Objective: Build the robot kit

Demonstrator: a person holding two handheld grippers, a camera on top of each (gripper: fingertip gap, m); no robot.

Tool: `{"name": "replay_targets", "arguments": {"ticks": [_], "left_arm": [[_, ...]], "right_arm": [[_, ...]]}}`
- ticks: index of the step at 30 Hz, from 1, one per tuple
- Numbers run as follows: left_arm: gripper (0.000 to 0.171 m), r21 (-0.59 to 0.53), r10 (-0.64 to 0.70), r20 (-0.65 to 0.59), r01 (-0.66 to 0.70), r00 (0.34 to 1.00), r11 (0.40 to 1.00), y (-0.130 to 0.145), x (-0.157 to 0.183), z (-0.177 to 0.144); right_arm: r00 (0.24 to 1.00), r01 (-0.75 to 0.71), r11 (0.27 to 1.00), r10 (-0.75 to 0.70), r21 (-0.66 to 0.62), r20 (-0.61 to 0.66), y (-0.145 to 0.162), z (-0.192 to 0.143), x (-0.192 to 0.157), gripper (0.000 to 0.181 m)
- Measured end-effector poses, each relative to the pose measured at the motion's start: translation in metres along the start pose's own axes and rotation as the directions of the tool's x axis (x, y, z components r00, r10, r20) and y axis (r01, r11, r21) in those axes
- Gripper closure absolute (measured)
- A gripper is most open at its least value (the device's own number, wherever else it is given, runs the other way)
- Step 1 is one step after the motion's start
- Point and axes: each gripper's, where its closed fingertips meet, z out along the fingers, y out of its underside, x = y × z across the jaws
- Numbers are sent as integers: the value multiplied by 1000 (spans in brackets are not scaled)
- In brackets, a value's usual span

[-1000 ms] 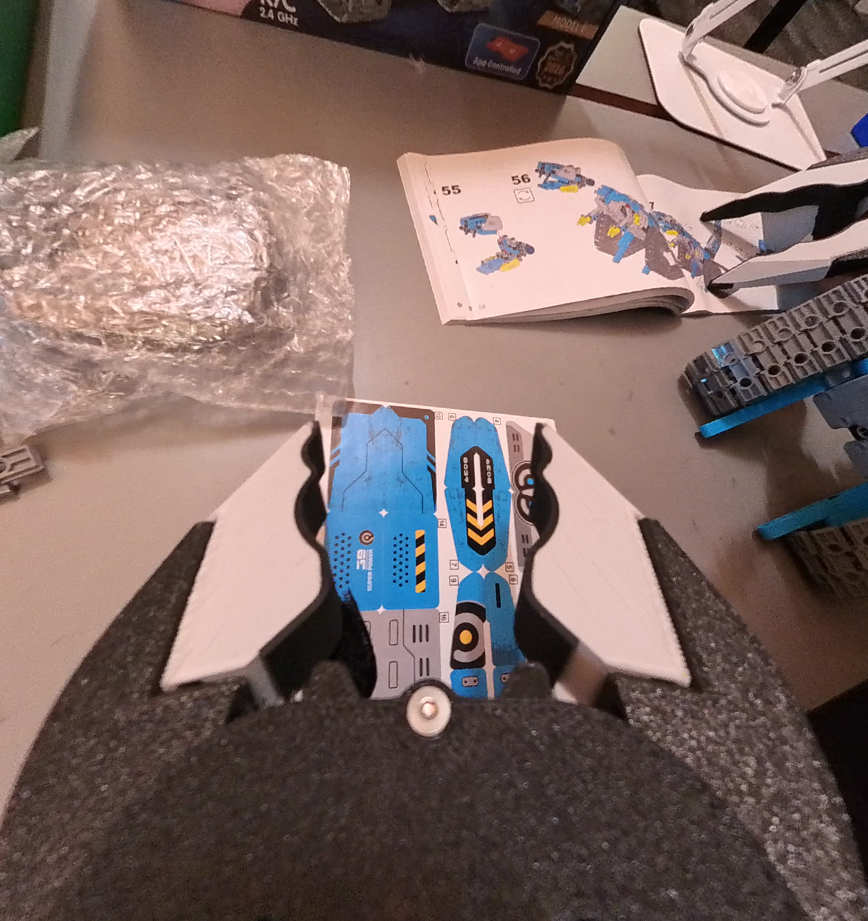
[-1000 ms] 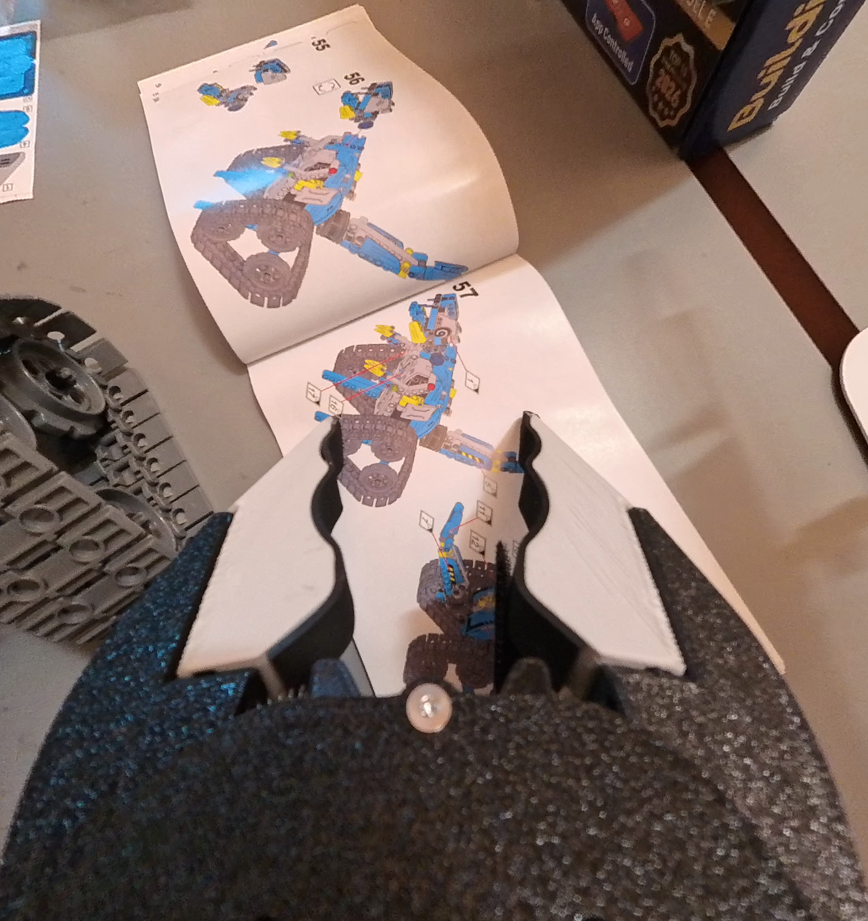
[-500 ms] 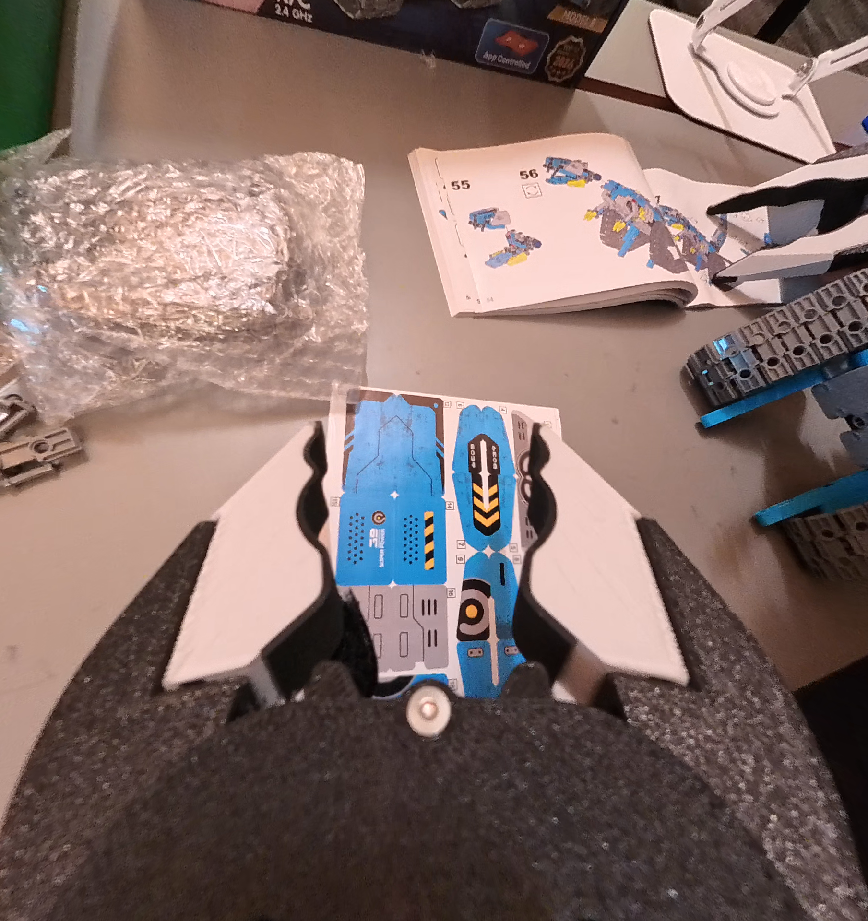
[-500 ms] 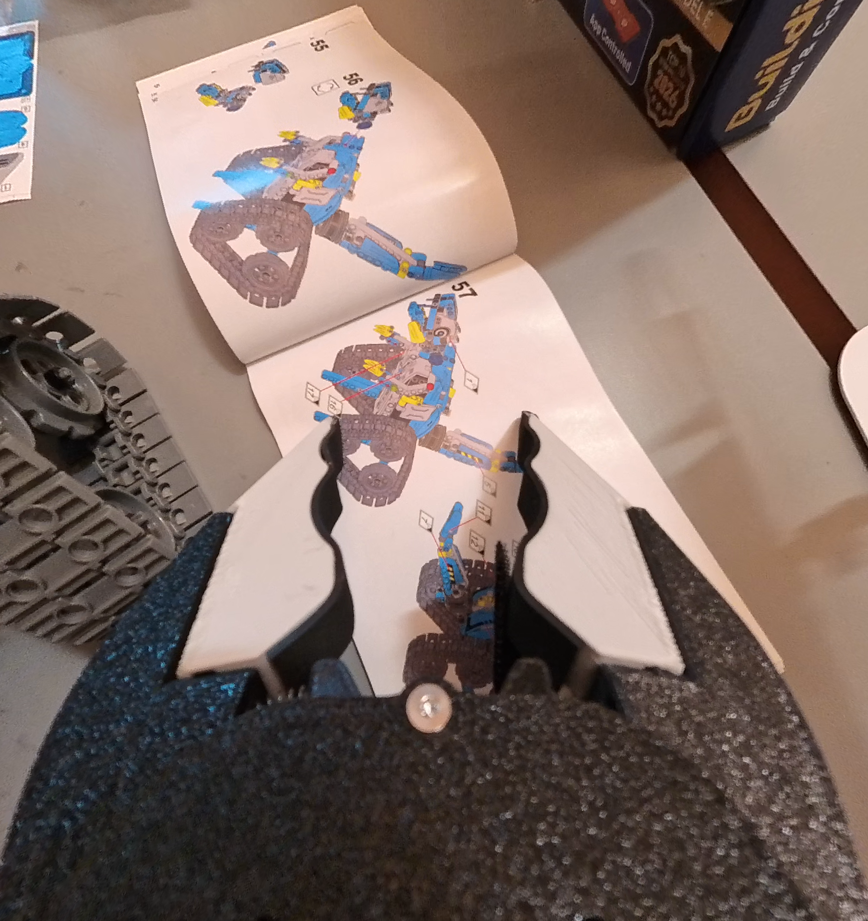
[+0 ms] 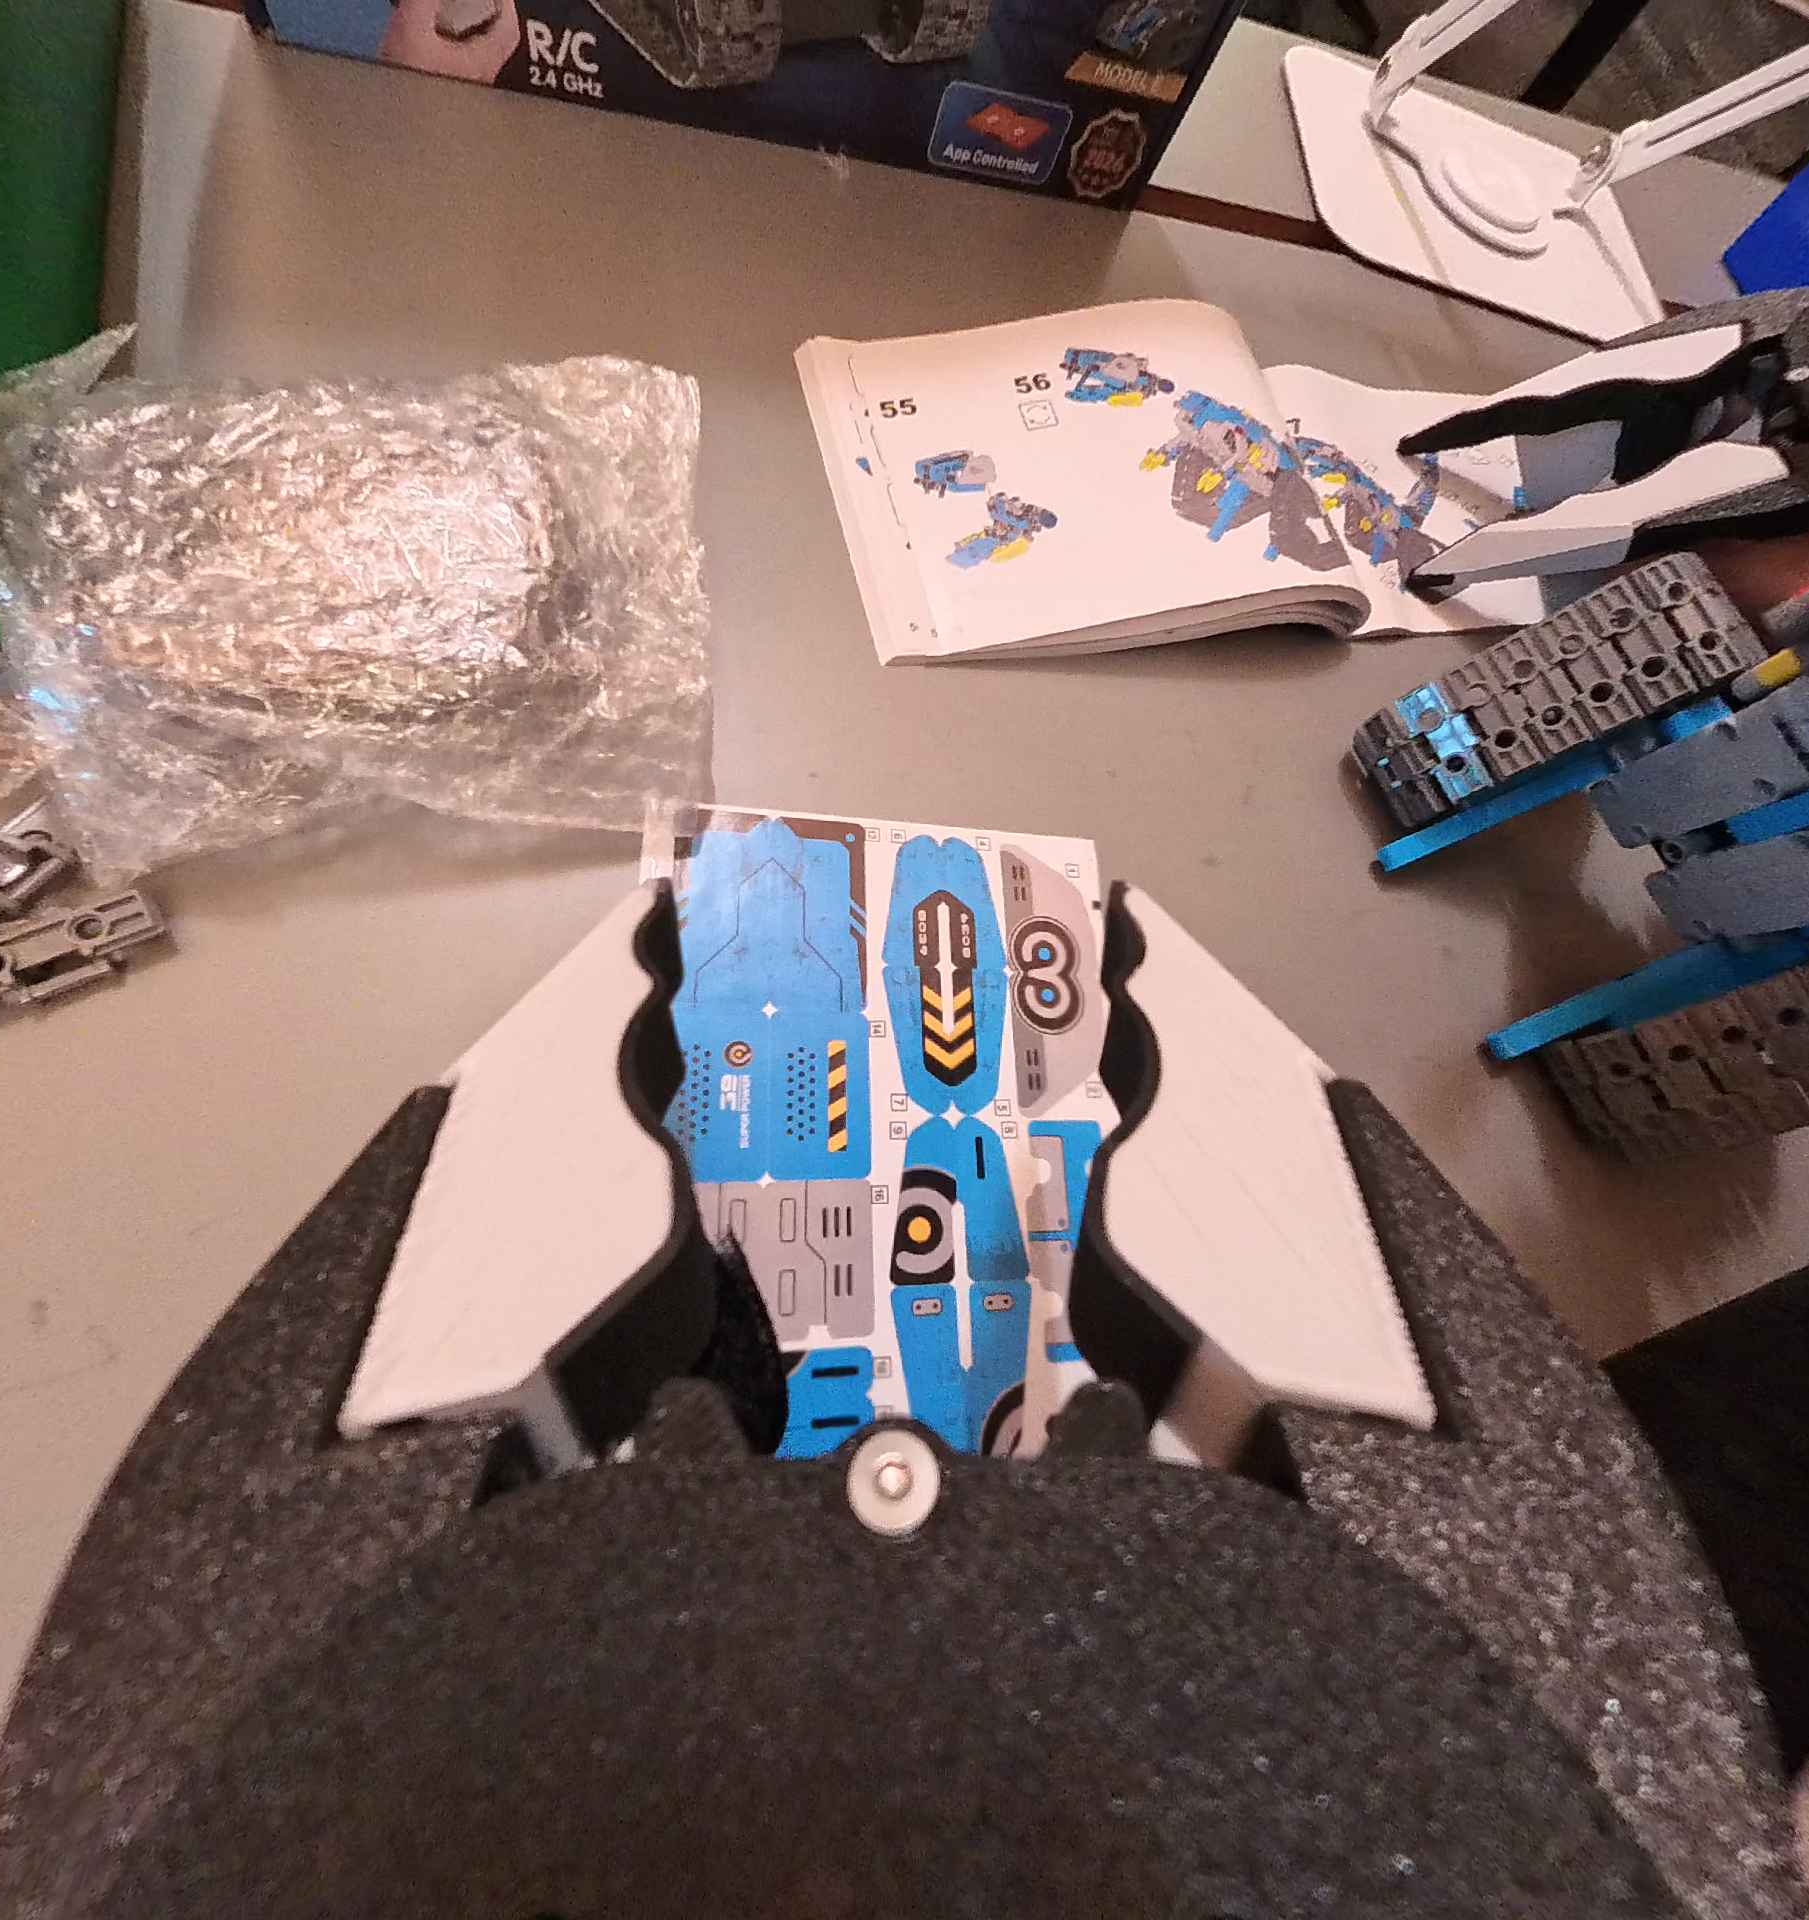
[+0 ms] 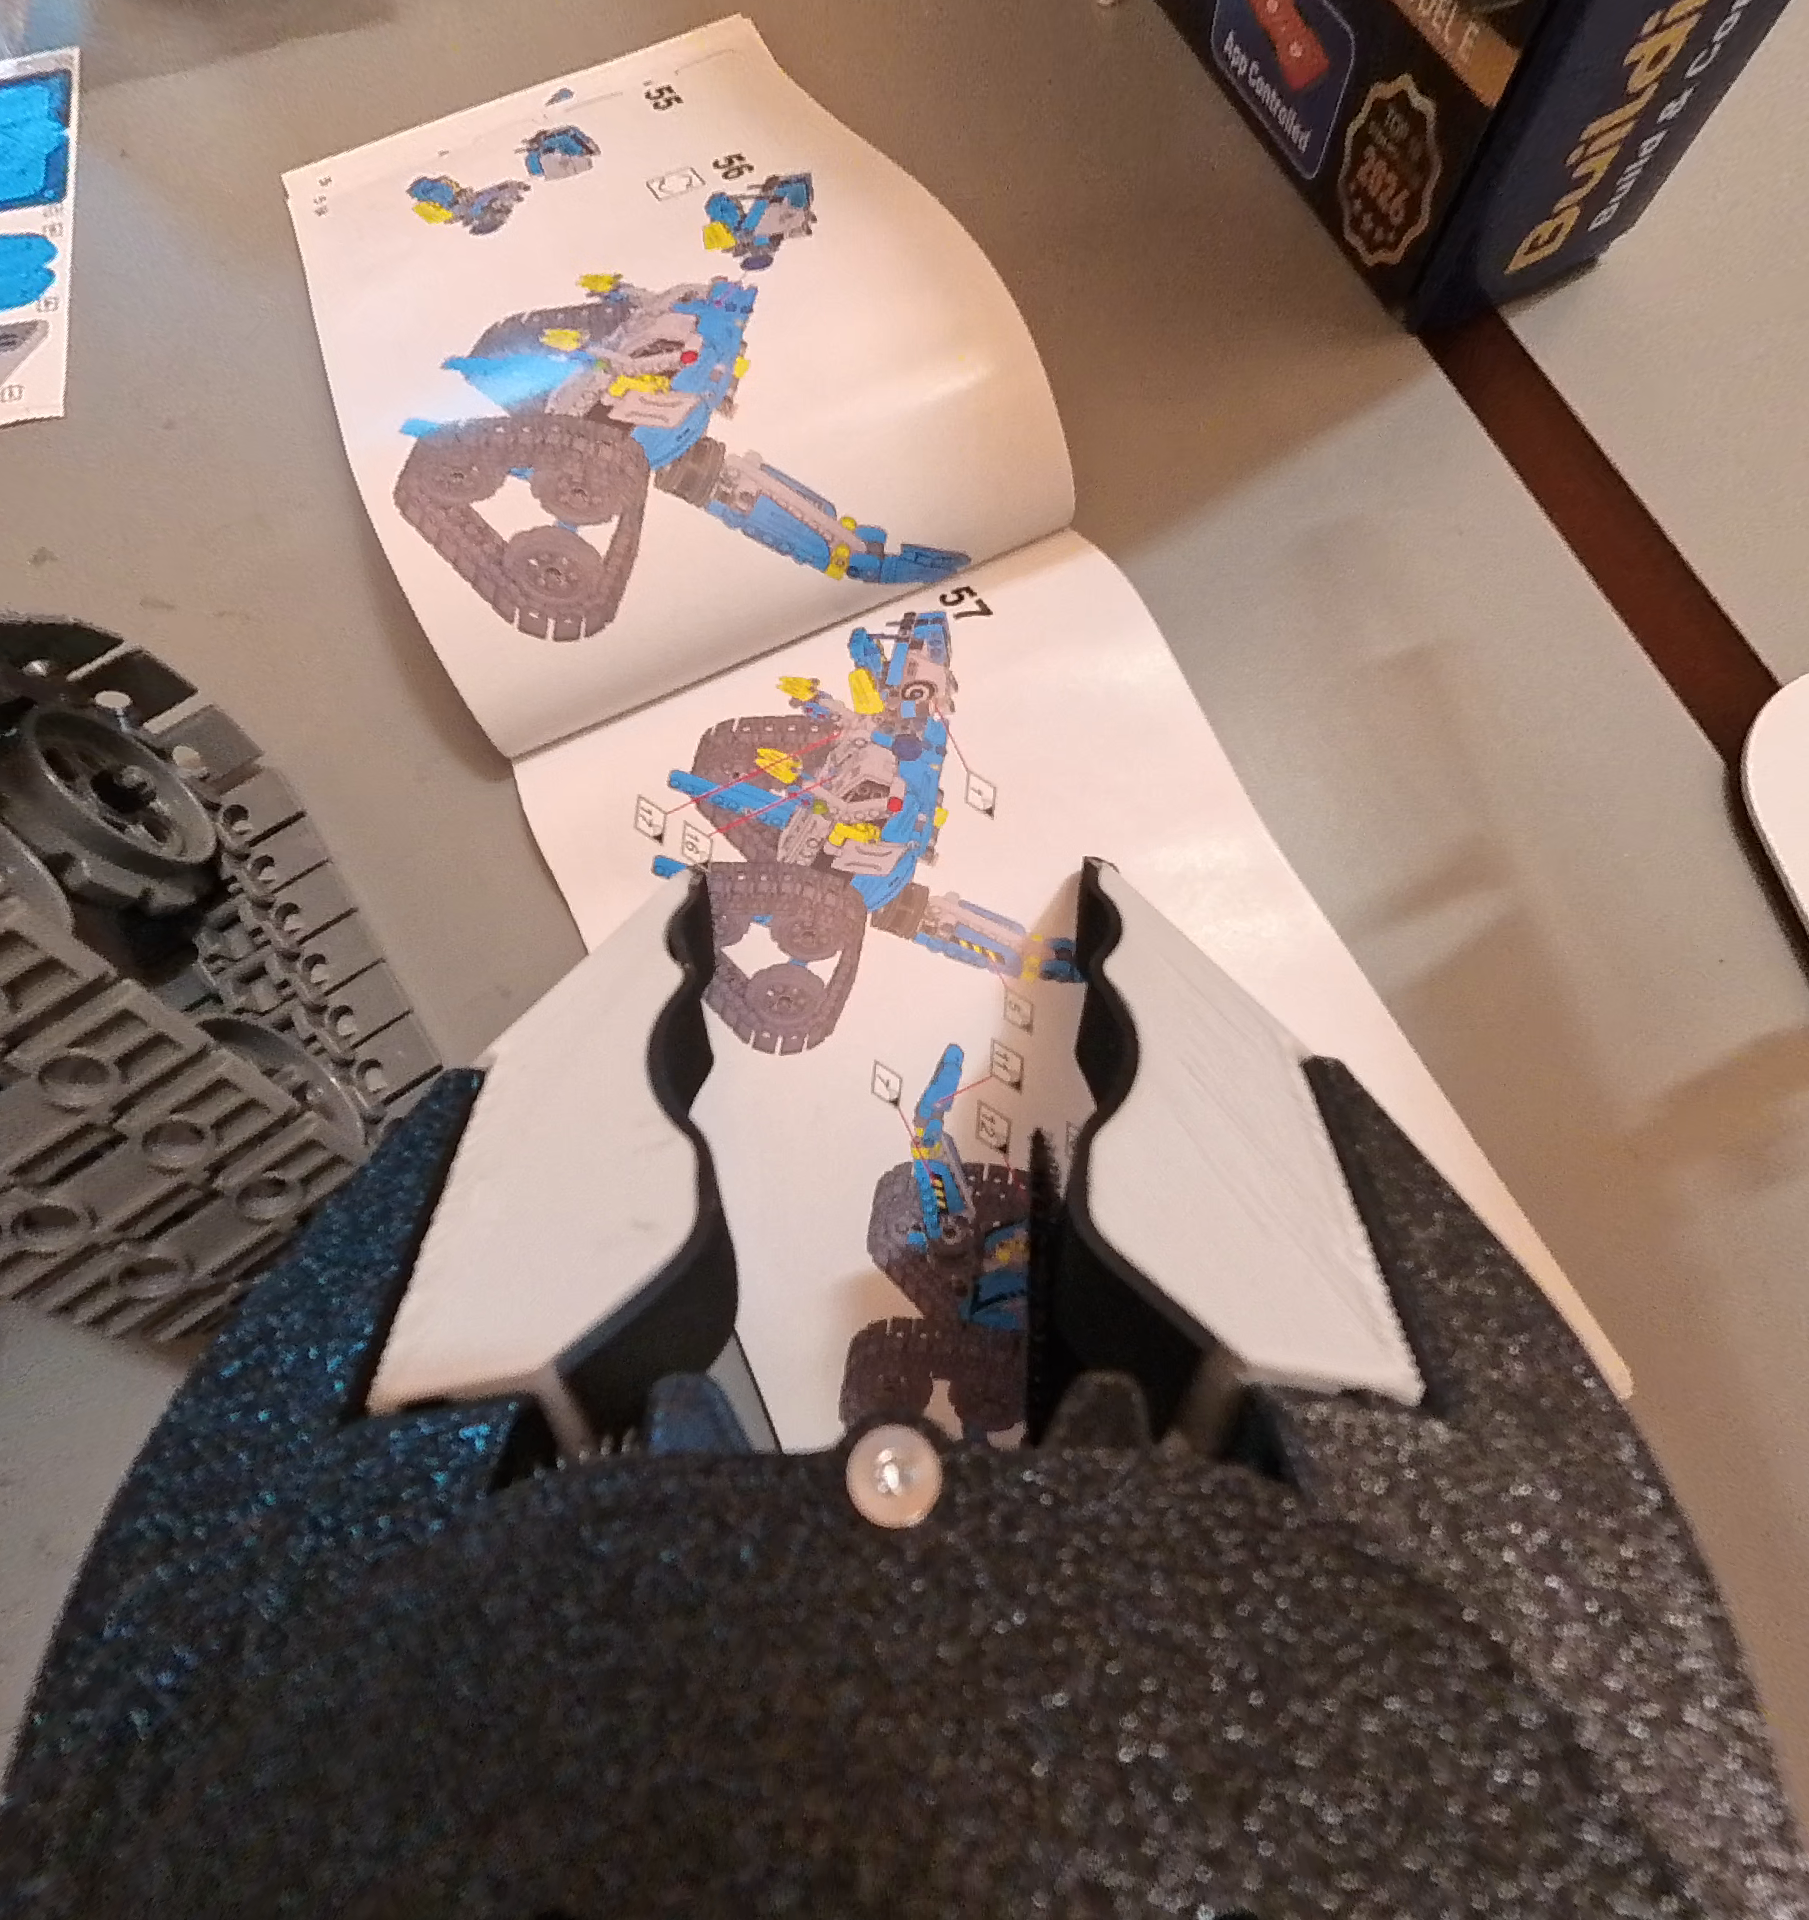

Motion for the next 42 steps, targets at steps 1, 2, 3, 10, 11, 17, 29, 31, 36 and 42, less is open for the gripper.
{"name": "replay_targets", "arguments": {"ticks": [1,2,3,10,11,17,29,31,36,42], "left_arm": [[90,3,5,2,-5,1000,1000,-1,2,-2],[90,7,10,3,-10,1000,1000,-2,4,-5],[90,13,15,4,-15,1000,1000,-3,6,-8],[90,37,36,9,-37,999,999,-5,24,-28],[90,40,37,7,-38,999,998,-5,26,-30],[90,39,52,8,-52,999,998,-9,36,-38],[90,30,81,1,-81,997,996,-13,49,-38],[90,29,86,3,-86,996,996,-13,49,-39],[90,36,101,-1,-101,995,994,-15,55,-44],[90,53,128,6,-129,992,990,-11,68,-60]], "right_arm": [[1000,0,1000,0,0,0,0,0,0,110],[1000,1,1000,-1,0,-1,0,0,0,110],[1000,1,1000,-1,0,-1,0,0,0,110],[1000,1,1000,-1,1,-1,0,0,0,111],[1000,1,1000,-1,1,-1,0,0,0,111],[1000,-2,1000,2,3,0,0,0,0,111],[1000,-2,1000,2,5,1,0,-1,0,112],[1000,-3,1000,3,6,1,0,-1,0,112],[1000,-2,1000,2,5,0,0,-1,0,112],[1000,-1,1000,1,6,-3,0,-1,0,112]]}}
